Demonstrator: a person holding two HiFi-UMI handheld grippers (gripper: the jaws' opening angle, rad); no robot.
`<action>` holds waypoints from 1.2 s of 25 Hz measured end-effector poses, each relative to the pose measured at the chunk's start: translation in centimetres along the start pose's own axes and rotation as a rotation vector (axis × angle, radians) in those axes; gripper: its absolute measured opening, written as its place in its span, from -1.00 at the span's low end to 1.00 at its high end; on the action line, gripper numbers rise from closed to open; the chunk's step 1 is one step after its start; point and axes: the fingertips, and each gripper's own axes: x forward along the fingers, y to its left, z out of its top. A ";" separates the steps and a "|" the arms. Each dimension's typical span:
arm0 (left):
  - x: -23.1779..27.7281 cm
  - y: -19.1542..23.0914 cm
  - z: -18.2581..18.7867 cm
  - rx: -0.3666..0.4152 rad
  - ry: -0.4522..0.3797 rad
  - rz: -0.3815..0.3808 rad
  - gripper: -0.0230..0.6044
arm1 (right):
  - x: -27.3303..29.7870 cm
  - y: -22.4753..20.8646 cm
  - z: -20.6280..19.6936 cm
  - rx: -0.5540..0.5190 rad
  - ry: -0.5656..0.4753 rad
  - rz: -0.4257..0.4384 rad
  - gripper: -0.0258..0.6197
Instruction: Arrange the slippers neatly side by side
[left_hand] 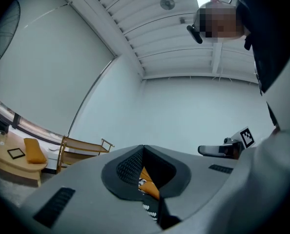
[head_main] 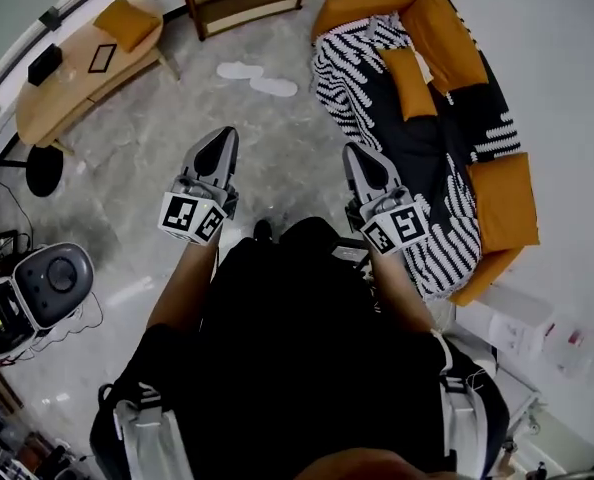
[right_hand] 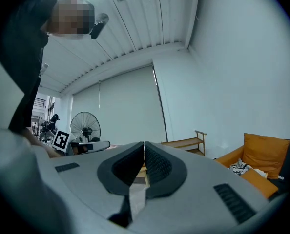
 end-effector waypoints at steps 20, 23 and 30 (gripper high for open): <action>26.2 11.8 1.1 0.088 0.028 0.169 -0.88 | 23.4 -22.7 1.9 0.048 0.019 0.212 -0.83; 28.6 13.9 1.3 0.094 0.025 0.206 -0.89 | 27.2 -25.0 1.2 0.049 0.037 0.247 -0.83; 31.6 20.5 0.2 0.088 0.030 0.292 -0.89 | 34.7 -27.9 -0.1 0.038 0.046 0.272 -0.83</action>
